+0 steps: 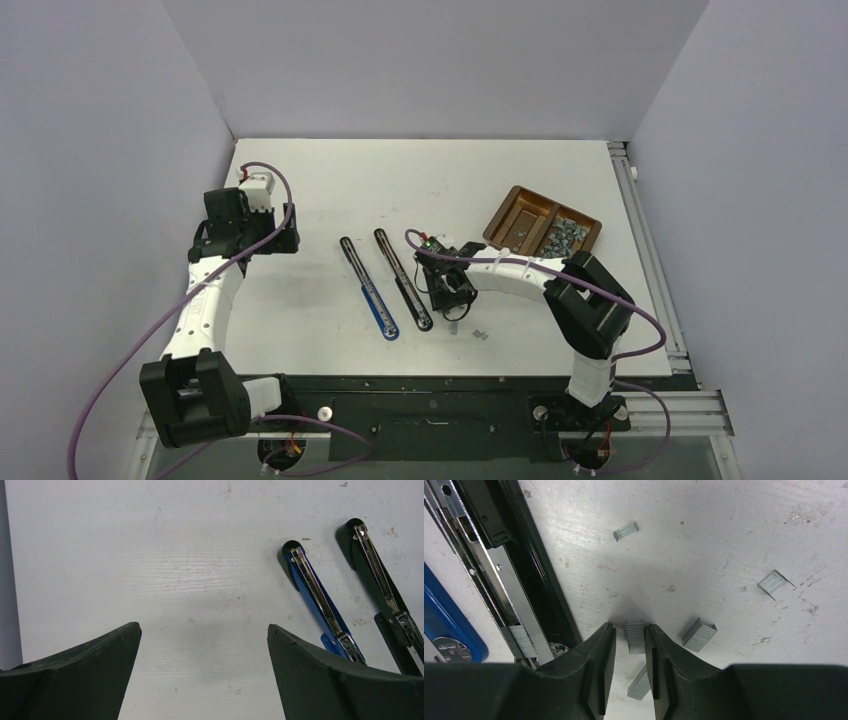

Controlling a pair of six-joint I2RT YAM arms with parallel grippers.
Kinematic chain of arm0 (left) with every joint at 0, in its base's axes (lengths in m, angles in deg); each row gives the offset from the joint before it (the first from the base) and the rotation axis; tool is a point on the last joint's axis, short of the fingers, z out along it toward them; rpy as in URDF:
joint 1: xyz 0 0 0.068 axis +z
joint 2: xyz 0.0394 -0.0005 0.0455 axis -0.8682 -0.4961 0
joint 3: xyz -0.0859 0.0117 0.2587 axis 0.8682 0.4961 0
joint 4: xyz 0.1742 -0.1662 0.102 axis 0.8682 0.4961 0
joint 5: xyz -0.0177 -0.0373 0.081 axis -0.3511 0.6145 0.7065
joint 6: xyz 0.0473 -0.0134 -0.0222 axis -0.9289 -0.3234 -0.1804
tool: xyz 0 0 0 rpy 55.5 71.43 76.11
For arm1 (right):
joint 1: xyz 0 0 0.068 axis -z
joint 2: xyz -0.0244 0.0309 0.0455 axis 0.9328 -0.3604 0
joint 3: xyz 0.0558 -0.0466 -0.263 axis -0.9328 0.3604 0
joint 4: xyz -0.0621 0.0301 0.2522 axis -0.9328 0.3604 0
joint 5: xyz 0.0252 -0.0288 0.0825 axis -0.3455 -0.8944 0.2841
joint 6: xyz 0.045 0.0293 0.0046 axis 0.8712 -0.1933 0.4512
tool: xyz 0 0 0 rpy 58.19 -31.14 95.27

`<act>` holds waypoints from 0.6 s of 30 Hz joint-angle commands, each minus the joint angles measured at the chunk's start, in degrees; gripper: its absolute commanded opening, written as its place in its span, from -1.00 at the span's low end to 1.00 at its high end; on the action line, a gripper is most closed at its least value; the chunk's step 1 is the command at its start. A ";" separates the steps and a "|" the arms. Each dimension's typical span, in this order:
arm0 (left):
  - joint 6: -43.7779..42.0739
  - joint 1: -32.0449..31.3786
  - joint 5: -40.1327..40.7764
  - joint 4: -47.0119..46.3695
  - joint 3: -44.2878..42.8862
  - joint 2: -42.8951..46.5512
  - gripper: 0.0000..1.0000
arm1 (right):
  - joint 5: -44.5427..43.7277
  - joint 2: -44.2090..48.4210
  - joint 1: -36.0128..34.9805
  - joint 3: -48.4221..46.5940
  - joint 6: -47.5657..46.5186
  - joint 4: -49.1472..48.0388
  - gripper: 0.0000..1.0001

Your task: Load the staples into the stapler

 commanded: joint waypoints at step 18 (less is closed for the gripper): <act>-0.16 0.39 -1.12 -1.50 -0.70 1.30 0.92 | -6.03 0.24 0.12 -4.39 -2.50 5.29 -0.83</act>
